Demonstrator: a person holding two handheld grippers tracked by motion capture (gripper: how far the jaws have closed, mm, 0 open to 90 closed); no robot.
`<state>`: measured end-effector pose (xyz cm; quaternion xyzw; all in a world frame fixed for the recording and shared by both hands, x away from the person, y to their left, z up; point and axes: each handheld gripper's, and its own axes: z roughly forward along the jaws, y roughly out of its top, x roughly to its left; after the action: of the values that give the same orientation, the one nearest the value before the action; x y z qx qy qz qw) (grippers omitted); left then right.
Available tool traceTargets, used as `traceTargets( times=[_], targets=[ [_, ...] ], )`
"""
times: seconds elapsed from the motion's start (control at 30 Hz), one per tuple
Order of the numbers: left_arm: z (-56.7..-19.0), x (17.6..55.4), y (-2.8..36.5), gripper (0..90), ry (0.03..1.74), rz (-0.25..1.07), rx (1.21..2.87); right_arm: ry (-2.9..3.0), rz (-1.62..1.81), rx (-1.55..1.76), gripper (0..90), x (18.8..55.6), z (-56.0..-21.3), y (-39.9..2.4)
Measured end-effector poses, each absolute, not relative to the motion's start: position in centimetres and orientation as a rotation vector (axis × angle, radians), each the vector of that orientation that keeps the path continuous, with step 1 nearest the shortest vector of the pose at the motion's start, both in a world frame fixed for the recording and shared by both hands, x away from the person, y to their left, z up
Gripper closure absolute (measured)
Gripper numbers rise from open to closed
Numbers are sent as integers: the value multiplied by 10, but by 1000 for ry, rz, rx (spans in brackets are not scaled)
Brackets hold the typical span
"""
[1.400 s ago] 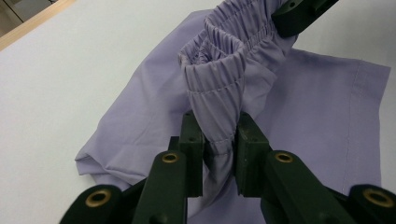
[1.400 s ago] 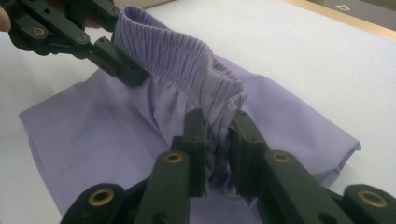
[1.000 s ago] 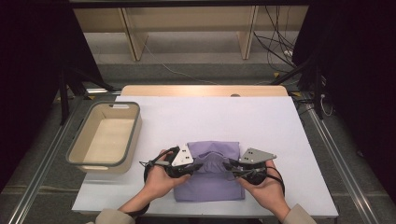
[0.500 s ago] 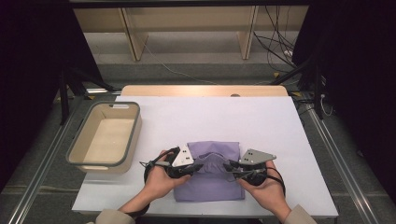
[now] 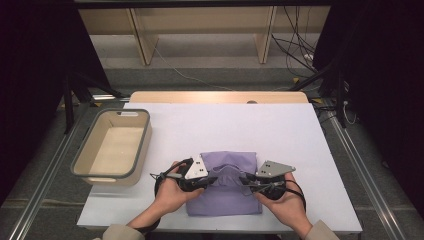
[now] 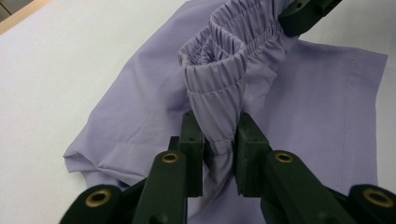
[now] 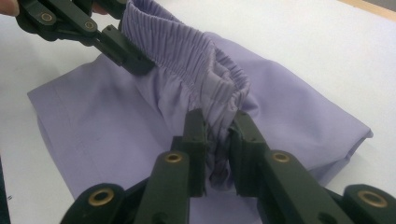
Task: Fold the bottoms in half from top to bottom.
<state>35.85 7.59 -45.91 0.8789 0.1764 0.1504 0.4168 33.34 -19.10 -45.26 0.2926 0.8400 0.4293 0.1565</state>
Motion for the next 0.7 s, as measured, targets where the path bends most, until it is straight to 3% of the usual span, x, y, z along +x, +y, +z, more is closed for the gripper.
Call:
traceTargets(
  times=[0.7],
  targets=[
    [-462, 355, 75, 750, 421, 361, 2240, 2440, 1202, 832, 785, 332, -456, -192]
  ],
)
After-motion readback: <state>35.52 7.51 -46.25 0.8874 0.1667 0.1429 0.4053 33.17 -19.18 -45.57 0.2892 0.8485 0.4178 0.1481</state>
